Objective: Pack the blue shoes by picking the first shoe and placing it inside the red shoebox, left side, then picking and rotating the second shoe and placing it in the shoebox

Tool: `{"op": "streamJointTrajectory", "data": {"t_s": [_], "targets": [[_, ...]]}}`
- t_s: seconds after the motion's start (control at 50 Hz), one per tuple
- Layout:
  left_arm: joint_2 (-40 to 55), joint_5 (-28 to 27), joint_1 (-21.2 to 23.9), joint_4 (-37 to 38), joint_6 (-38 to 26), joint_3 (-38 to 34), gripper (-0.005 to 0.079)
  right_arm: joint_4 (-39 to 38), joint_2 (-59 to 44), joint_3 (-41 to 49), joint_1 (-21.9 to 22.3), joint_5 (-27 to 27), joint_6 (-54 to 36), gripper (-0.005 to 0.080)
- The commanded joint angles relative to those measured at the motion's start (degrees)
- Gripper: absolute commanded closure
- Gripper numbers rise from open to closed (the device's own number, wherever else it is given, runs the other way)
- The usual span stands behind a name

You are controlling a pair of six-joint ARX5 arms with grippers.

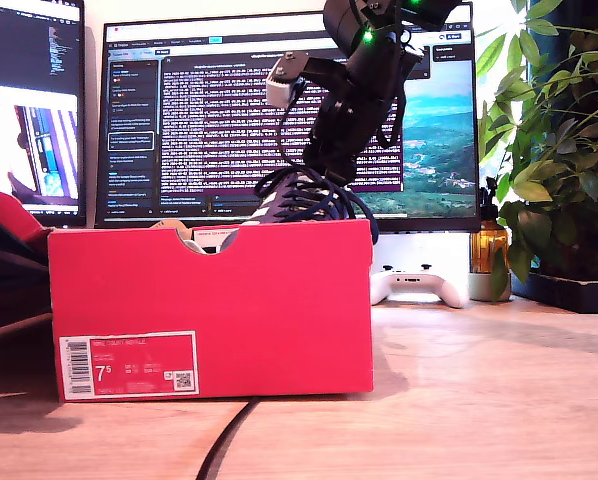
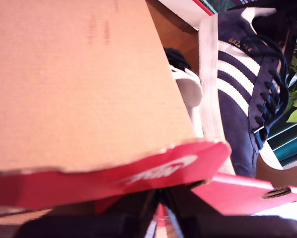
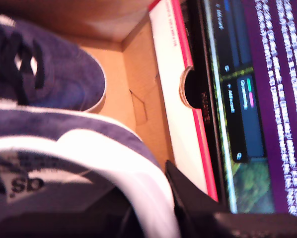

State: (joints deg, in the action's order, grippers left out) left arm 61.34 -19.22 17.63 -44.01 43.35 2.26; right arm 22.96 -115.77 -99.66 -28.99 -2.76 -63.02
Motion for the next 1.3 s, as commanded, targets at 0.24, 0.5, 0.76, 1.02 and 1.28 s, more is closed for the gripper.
{"op": "streamJointTrajectory", "data": {"t_s": [0.24, 0.5, 0.76, 1.02, 1.28], "targets": [[0.15, -0.02, 0.17, -1.29, 0.17, 0.68, 0.0762, 2.51, -1.99, -1.7, -0.96, 0.98, -1.33, 0.0765], [0.15, 0.02, 0.17, -1.29, 0.15, 0.68, 0.0762, 2.16, -1.36, -3.34, -0.59, 1.49, -1.49, 0.0765], [0.15, 0.0, 0.15, -1.11, 0.15, 0.68, 0.0762, 4.52, -1.16, -3.34, -0.57, 1.84, -1.27, 0.0765], [0.15, 0.07, 0.15, 0.68, 0.13, 0.68, 0.0762, 6.12, -1.18, -3.34, -1.77, 0.24, 2.21, 0.0549], [0.15, 1.01, 0.15, 0.63, 0.13, 0.68, 0.0762, 0.17, -1.18, -3.34, -3.48, 0.87, 3.06, 0.0428]]}}
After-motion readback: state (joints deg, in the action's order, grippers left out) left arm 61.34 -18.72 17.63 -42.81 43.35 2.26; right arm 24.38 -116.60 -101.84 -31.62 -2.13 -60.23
